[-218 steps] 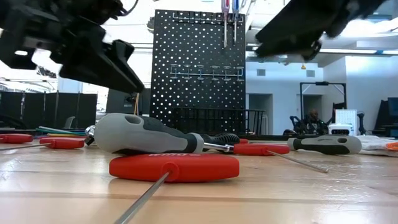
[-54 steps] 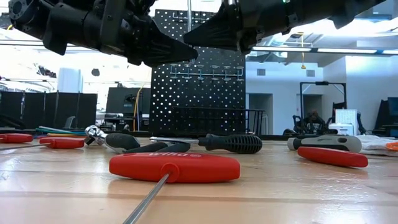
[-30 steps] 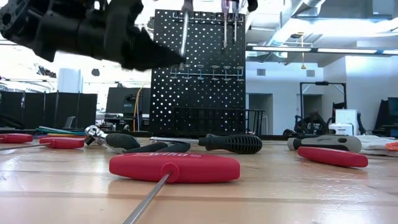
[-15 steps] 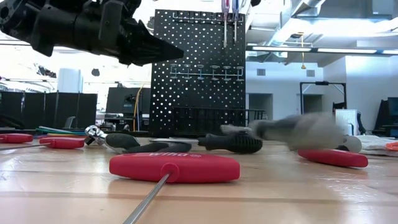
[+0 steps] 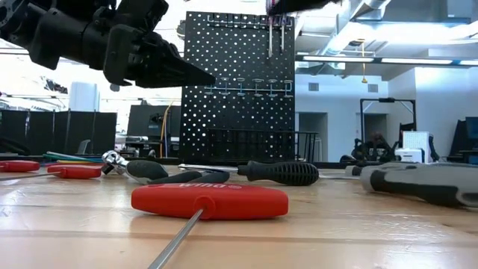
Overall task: Hang tools onto peg board
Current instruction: Hang the gray bit driver handle onto the black pegboard
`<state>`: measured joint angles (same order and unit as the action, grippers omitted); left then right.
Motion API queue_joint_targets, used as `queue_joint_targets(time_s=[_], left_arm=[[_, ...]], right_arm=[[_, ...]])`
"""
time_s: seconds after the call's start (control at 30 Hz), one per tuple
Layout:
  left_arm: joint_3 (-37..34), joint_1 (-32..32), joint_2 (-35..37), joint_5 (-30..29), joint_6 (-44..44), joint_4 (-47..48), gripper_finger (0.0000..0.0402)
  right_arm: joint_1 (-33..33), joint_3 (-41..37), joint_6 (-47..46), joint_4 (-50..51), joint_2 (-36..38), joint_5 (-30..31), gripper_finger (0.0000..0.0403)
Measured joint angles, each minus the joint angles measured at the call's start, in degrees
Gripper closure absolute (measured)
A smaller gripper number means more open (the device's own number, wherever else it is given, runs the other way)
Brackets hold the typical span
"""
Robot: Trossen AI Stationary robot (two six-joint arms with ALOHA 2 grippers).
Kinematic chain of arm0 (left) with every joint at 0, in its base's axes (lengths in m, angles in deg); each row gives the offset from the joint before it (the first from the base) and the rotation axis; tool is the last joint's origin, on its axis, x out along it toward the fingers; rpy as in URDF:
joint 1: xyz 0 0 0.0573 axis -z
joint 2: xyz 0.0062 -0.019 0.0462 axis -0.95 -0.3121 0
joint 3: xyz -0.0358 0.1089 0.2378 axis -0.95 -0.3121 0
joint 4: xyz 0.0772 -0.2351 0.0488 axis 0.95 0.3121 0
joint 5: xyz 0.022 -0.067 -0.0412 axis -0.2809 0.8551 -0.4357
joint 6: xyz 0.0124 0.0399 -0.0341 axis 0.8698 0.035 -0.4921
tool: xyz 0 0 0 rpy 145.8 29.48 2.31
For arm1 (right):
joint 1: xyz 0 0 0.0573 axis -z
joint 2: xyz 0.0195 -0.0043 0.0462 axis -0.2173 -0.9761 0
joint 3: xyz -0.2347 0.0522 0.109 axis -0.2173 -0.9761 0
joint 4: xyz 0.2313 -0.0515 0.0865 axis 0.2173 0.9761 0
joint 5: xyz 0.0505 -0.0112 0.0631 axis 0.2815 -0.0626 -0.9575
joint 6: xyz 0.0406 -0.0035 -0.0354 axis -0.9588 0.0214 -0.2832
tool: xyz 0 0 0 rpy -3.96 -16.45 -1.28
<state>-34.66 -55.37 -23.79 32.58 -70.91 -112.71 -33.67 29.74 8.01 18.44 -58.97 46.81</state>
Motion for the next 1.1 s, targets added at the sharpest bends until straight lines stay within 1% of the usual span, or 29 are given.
queue_joint_targets(time_s=[0.1, 0.2, 0.3, 0.4, 0.47, 0.63, 0.8, 0.9, 0.97, 1.1], left_arm=[[0.00, -0.02, 0.00, -0.02, 0.33, 0.04, 0.0398], [0.00, -0.02, 0.00, -0.02, 0.35, 0.04, 0.0398], [0.00, -0.02, 0.00, -0.02, 0.37, 0.06, 0.0398], [0.00, -0.02, 0.00, -0.02, 0.73, 0.10, 0.0398], [0.00, -0.02, 0.00, -0.04, 0.78, 0.45, 0.0398], [0.00, -0.02, 0.00, -0.04, 0.46, 1.44, 0.0398], [0.00, -0.02, -0.02, -0.04, 0.41, 2.31, 0.0398], [0.00, -0.02, -0.02, -0.04, 0.36, 2.54, 0.0398], [0.00, -0.02, -0.02, -0.04, 0.30, 2.55, 0.0398], [0.00, -0.02, -0.02, -0.06, 0.30, 2.55, 0.0398]], right_arm=[[-1.76, 0.00, 0.42, 7.20, -0.05, -0.98, 0.0334], [-2.81, 0.43, 0.71, 14.53, -0.17, -4.83, 0.0286], [-3.00, 2.99, 2.76, 22.76, -1.95, -8.73, 0.0237], [-3.00, 5.62, 8.85, 28.67, -5.03, -11.83, 0.0200], [-2.86, 7.23, 14.34, 31.95, -7.87, -13.37, 0.0186], [-2.75, 11.26, 30.52, 38.29, -15.96, -13.60, 0.0178], [-2.73, 14.30, 43.83, 38.23, -23.50, -13.61, 0.0185], [-2.76, 15.51, 49.70, 38.61, -26.69, -14.26, 0.0193], [-2.73, 16.26, 52.98, 40.26, -28.11, -16.03, 0.0201], [-2.03, 16.87, 57.03, 44.09, -29.50, -18.53, 0.0221]])
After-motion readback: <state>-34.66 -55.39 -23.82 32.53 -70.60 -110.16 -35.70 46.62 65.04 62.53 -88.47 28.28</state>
